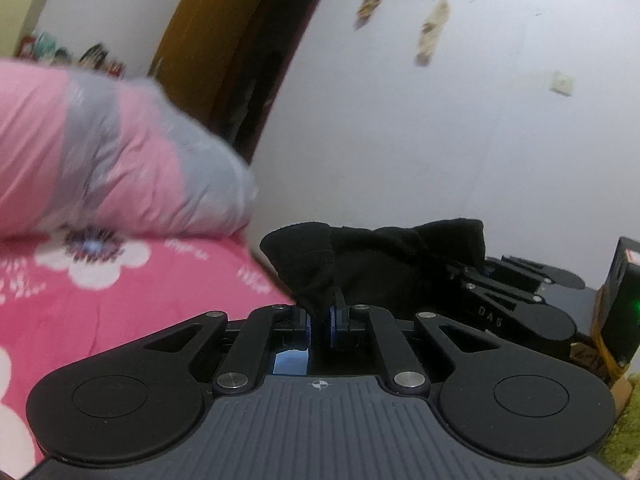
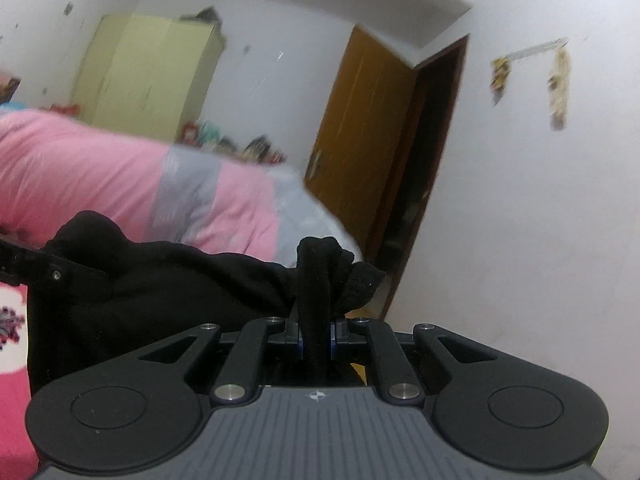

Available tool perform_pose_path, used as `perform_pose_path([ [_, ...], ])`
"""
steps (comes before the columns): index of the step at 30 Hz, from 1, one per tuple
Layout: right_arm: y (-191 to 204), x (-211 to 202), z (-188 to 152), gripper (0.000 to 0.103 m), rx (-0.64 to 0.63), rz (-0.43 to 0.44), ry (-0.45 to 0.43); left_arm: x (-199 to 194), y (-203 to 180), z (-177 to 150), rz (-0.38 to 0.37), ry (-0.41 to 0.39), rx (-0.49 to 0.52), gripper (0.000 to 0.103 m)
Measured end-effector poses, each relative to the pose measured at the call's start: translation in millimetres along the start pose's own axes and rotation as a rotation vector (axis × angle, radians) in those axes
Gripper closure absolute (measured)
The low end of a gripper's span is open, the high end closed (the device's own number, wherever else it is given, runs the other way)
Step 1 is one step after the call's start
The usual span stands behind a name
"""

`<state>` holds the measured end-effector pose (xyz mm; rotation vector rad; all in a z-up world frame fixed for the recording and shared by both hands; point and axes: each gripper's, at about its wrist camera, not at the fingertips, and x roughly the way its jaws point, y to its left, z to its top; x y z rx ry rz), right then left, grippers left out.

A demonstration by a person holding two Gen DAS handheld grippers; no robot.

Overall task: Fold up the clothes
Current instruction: 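Lift the folded black shirt off the bedspread with both grippers, then carry the black shirt with both grippers over the folded clothes stack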

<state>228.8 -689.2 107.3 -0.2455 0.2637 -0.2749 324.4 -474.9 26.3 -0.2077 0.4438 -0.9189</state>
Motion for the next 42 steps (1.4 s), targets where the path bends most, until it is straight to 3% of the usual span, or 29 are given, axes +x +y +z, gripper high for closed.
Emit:
perform_pose_path([
  [8, 16.1, 57.6, -24.6, 0.092, 0.008, 0.070, 0.127, 32.3, 46.7, -17.4, 0.037, 0.080, -0.112, 0.096],
  [15, 2.5, 92.8, -35.8, 0.088, 0.124, 0.123, 0.246, 50.2, 65.8, -25.9, 0.070, 0.118, -0.150, 0.085],
  [17, -3.2, 100.1, -33.1, 0.081, 0.167, 0.122, 0.261, 53.2, 70.4, -27.0, 0.082, 0.118, -0.163, 0.078],
  [19, -11.5, 107.4, -30.5, 0.068, 0.235, 0.127, 0.287, 53.8, 78.4, -25.6, 0.121, 0.101, -0.199, 0.061],
  [21, -21.1, 113.8, -30.6, 0.056, 0.317, 0.119, 0.299, 54.0, 87.3, -24.5, 0.153, 0.087, -0.233, 0.056],
  [25, -43.7, 111.0, -26.5, 0.053, 0.472, 0.084, 0.242, 45.3, 96.8, -22.3, 0.219, 0.059, -0.248, 0.055],
  [29, -71.2, 68.6, -17.4, 0.053, 0.573, 0.058, 0.082, 19.8, 87.6, -15.7, 0.178, -0.019, -0.169, 0.055],
  [32, -81.1, 30.1, -9.9, 0.072, 0.546, 0.081, 0.015, 0.5, 61.2, -15.0, 0.092, -0.056, -0.022, 0.055],
  [33, -79.0, 21.9, -9.1, 0.084, 0.506, 0.109, 0.028, -3.4, 48.0, -16.4, 0.060, -0.058, 0.042, 0.055],
  [37, -58.5, 20.2, -15.2, 0.094, 0.348, 0.230, 0.166, -1.6, 0.8, -31.3, -0.021, -0.023, 0.273, 0.055],
  [40, -46.7, 56.1, -29.3, 0.098, 0.335, 0.260, 0.302, 21.2, -10.3, -46.7, 0.034, 0.052, 0.347, 0.056],
  [42, -44.7, 84.3, -38.4, 0.100, 0.351, 0.207, 0.370, 34.4, -3.7, -54.1, 0.064, 0.093, 0.328, 0.056],
])
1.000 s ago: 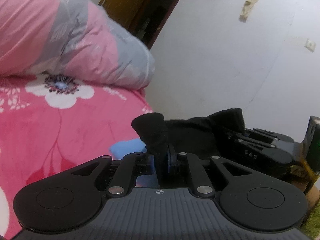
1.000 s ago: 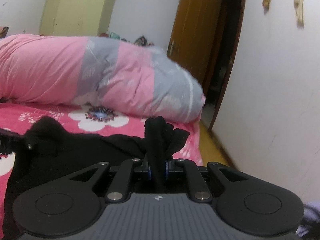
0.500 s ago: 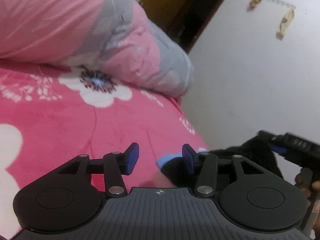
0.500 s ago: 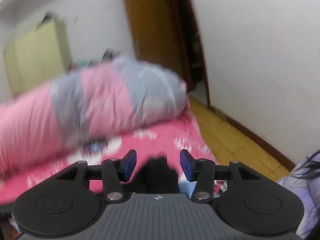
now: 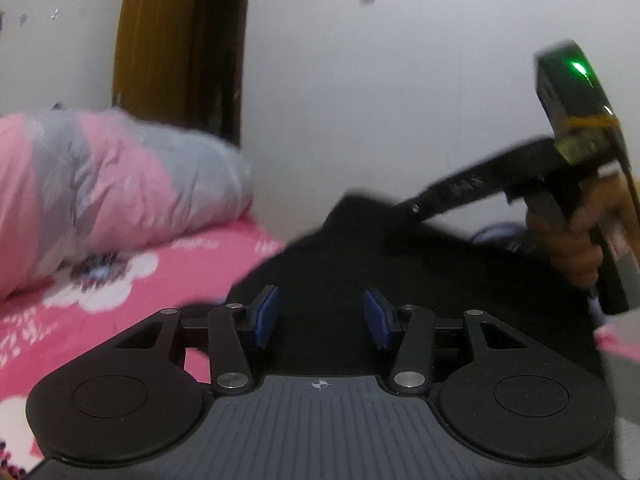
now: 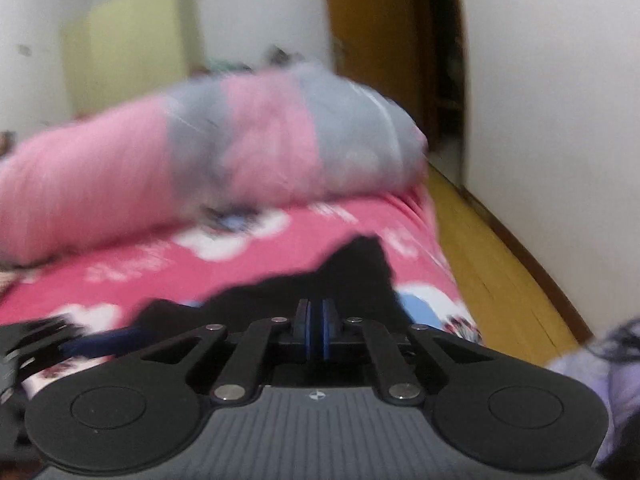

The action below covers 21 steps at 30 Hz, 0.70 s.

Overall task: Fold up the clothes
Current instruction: 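Carry the black shirt with both grippers over the folded clothes stack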

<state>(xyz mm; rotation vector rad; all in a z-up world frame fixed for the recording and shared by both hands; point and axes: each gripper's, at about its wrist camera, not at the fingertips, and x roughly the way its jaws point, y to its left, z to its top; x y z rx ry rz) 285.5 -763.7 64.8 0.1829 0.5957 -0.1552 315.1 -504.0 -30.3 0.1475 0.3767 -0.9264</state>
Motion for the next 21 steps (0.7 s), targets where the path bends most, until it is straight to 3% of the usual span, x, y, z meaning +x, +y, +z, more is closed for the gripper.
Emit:
perform_pose_path([
  [3, -17.9, 30.8, 3.1, 0.101, 0.108, -0.051, 0.031, 2.2, 10.2, -5.9, -0.023, -0.007, -0.053, 0.056],
  [9, -32.7, 53.3, 8.1, 0.100, 0.221, -0.155, 0.031, 1.0, 15.4, -7.3, -0.042, -0.010, -0.078, 0.056],
  [12, -44.2, 33.0, 6.2, 0.100, 0.303, -0.226, -0.046, 0.2, 24.6, -3.3, -0.039, -0.020, -0.146, 0.056],
  [16, -52.3, -17.5, -0.7, 0.100, 0.342, -0.125, -0.161, 5.5, 41.1, 2.6, -0.028, -0.014, -0.242, 0.055],
  [20, -61.8, -58.1, -17.6, 0.100, 0.300, 0.031, -0.109, 21.2, 60.0, 1.6, 0.029, 0.040, -0.343, 0.056],
  [21, -64.6, -64.5, -24.9, 0.100, 0.296, 0.020, -0.088, 24.2, 66.1, -0.3, 0.059, 0.054, -0.380, 0.055],
])
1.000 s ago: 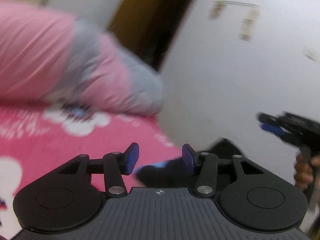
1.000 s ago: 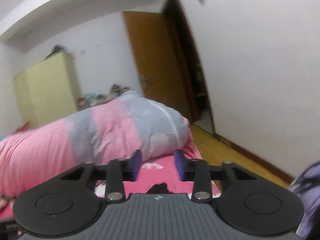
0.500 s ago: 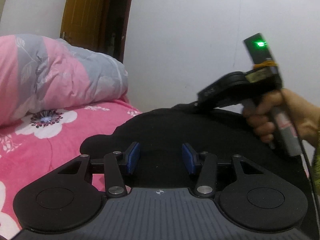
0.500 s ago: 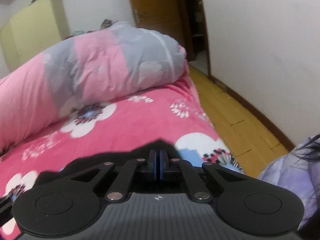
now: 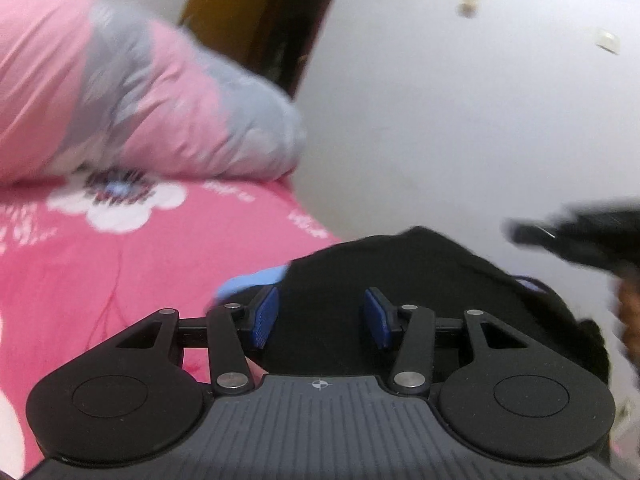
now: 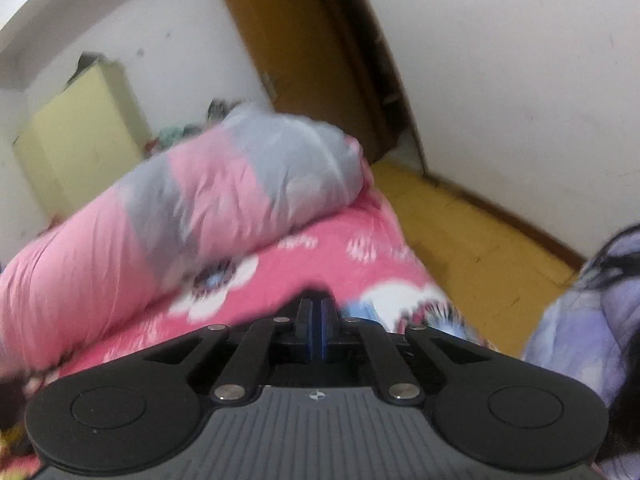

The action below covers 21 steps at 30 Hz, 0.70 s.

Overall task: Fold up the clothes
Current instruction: 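Carry the black shirt with both grippers over the folded clothes stack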

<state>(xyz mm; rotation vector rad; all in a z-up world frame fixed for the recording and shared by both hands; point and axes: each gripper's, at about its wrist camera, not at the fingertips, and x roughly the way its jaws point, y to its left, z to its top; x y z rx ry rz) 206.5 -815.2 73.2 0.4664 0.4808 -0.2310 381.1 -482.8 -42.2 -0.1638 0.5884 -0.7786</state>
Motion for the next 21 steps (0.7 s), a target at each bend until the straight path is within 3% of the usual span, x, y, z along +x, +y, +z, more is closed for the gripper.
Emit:
perform_pose_path([
  [2, -11.7, -10.1, -12.9, 0.100, -0.007, -0.111, 0.022, 3.3, 13.3, 0.8, 0.059, 0.011, -0.081, 0.055],
  [4, -28.6, -30.0, -23.7, 0.100, 0.038, -0.244, -0.024, -4.0, 21.8, 1.4, 0.091, 0.002, -0.130, 0.055],
  [5, -33.5, -42.7, -28.4, 0.100, 0.056, -0.253, -0.059, -12.4, 21.9, 1.7, 0.096, -0.011, -0.129, 0.055],
  [8, -31.2, -87.5, -47.0, 0.100, 0.068, -0.168, -0.149, -37.7, 22.2, 2.7, 0.109, -0.052, -0.127, 0.056],
  [12, -5.0, -112.7, -81.4, 0.100, -0.007, -0.109, -0.156, -78.7, -28.3, -16.1, 0.012, -0.096, 0.124, 0.055],
  [16, -12.0, -116.4, -106.0, 0.100, 0.050, -0.161, -0.149, -90.0, -74.5, -43.6, -0.099, -0.018, 0.331, 0.055],
  [19, -39.4, -130.7, -120.2, 0.100, 0.227, -0.293, -0.184, -91.0, -83.3, -53.9, -0.034, 0.030, 0.374, 0.055],
  [21, -47.1, -148.4, -130.9, 0.099, 0.319, -0.279, -0.209, -96.7, -74.2, -52.0, 0.004, 0.058, 0.317, 0.055],
])
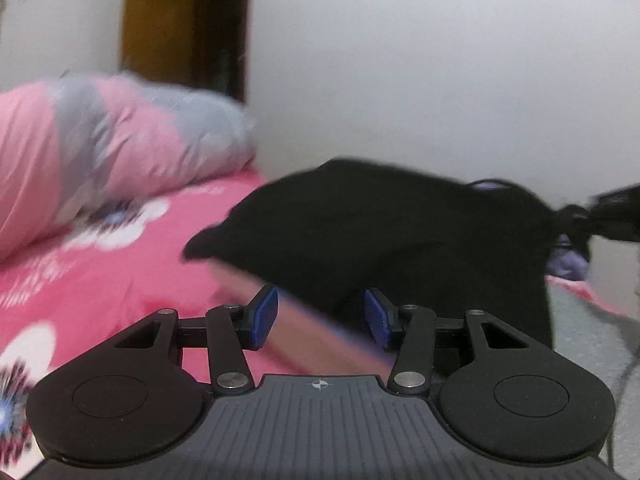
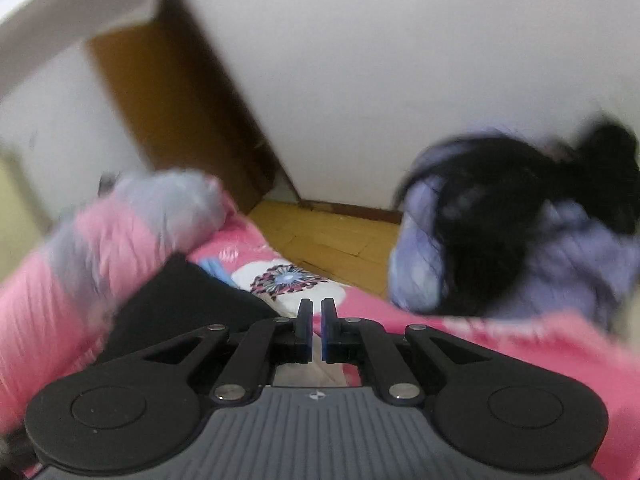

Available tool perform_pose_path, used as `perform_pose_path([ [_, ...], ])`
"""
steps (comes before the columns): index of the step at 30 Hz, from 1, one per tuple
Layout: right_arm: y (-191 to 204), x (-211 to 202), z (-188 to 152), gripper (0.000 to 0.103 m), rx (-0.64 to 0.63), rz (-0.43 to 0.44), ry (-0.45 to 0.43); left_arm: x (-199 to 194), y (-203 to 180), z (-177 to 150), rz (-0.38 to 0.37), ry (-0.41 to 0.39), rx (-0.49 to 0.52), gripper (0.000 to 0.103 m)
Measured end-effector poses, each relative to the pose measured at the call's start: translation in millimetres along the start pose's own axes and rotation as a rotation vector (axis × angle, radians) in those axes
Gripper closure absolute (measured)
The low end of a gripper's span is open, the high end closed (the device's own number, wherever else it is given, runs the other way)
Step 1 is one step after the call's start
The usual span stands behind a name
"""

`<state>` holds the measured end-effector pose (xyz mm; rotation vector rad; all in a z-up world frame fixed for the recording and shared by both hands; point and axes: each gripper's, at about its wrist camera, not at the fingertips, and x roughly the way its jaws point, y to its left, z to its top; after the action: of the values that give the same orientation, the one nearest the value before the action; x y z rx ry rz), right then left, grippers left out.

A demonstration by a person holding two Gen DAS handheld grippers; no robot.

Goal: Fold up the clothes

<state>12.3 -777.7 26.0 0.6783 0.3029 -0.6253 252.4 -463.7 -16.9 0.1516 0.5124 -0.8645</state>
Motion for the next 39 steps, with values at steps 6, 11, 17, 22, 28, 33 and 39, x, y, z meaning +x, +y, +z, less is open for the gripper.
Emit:
perform_pose_path([
  [6, 45.8, -54.7, -58.9, 0.096, -0.113, 0.203, 0.099, -44.4, 27.1, -9.5, 0.042, 0.028, -0.109, 0.055],
  [11, 73.1, -73.9, -108.0, 0.090, -0.041, 0.338, 0.200, -89.7, 26.9, -26.2, 0.025, 0.042, -0.101, 0.055],
  [17, 105.3, -146.6, -140.7, 0.081, -0.069, 0.346, 0.070, -157.6, 24.0, -41.1, -0.010, 0.020, -0.097, 0.046],
  [22, 144.8, -223.3, -159.2, 0.062, -0.319, 0.250, -0.068, -214.2, 15.1, -49.1, -0.011, -0.038, -0.088, 0.024],
  [28, 177.0, -300.0, -171.1, 0.045, -0.483, 0.221, -0.142, -267.4, 11.8, -56.9, -0.002, -0.086, -0.178, 0.004],
  [33, 187.1, -342.7, -179.0, 0.034, -0.478, 0.212, -0.150, -303.4, 4.1, -62.4, -0.002, -0.095, -0.189, 0.001],
  [39, 183.9, -363.6, -197.3, 0.013, -0.419, 0.119, -0.162, -334.0, -3.2, -74.1, 0.031, -0.107, -0.201, 0.000],
])
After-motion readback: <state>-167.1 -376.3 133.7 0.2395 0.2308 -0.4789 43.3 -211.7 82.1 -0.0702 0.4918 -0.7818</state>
